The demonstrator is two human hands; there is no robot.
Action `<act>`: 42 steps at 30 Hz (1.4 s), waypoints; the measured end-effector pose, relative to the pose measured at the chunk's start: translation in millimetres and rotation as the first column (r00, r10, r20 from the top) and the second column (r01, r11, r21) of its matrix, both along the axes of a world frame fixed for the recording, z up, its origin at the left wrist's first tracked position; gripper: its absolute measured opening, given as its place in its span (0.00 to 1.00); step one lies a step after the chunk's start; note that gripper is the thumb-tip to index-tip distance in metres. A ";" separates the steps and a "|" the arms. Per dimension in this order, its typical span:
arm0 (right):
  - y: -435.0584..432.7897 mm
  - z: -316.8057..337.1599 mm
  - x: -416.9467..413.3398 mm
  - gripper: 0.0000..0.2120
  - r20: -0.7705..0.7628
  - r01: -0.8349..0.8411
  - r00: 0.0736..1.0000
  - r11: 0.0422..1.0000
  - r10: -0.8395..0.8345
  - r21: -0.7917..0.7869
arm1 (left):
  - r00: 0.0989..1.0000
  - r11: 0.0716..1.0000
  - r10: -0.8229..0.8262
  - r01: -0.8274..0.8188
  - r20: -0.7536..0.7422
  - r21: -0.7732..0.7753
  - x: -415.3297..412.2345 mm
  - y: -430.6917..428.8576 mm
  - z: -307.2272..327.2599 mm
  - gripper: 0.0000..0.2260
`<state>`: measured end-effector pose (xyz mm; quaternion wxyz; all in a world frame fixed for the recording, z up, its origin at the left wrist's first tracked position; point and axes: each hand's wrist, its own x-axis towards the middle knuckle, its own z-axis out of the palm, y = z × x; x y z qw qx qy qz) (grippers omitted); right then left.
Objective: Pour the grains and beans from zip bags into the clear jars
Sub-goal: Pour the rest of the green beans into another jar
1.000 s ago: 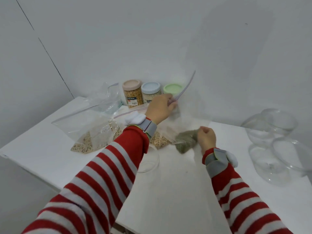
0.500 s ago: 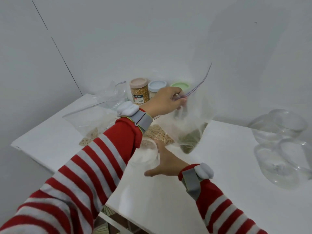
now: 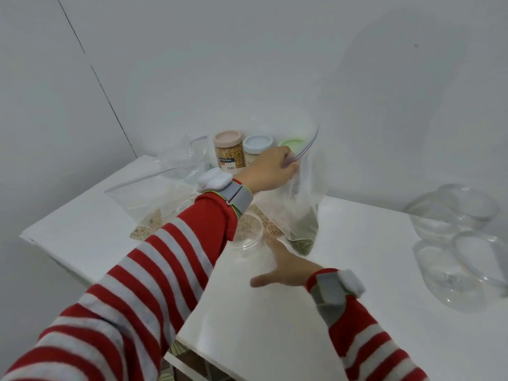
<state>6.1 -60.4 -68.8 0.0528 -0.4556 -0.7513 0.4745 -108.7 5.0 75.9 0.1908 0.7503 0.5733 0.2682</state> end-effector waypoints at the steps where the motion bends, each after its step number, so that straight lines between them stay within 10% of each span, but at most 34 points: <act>1: 3.2 7.3 15.2 0.42 0.108 -0.023 0.994 0.995 0.034 -0.101 | 1.000 1.000 -0.001 0.001 -0.004 -0.001 0.6 1.2 0.6 0.13; 5: 38.0 28.4 64.0 0.08 -0.066 0.394 0.895 0.850 -0.442 -0.351 | 0.998 0.998 -0.057 0.058 -0.003 0.017 7.2 0.8 8.1 0.11; 7: 62.3 25.8 79.0 0.08 -0.214 0.665 0.600 0.629 -0.771 -0.403 | 0.995 0.994 -0.096 0.096 0.015 0.048 12.9 -1.6 16.2 0.08; 10: 79.1 21.7 75.4 0.09 -0.405 0.555 0.257 0.477 -0.877 -0.681 | 0.959 0.969 -0.241 0.231 0.150 0.083 22.0 -8.7 36.5 0.07; 14: 77.0 40.7 70.8 0.29 -0.594 0.044 0.134 0.604 -0.793 -0.796 | 0.858 0.920 -0.387 0.381 0.337 0.087 16.3 -25.4 74.6 0.06; 21: 95.5 73.3 96.8 0.06 -0.768 0.198 -0.172 0.742 -0.617 -0.640 | 0.848 0.985 -0.148 0.174 0.508 -0.005 -47.2 -38.5 61.6 0.06; 35: 91.7 136.8 116.4 0.10 -0.913 0.714 0.269 0.700 -0.308 -0.025 | 0.844 0.984 0.118 -0.029 0.523 -0.176 -94.0 -49.7 -5.6 0.08; 42: 95.5 131.7 91.9 0.13 -0.817 0.853 0.505 0.308 -0.278 0.422 | 0.811 0.979 0.132 -0.015 0.570 -0.205 -101.8 -59.5 -23.8 0.09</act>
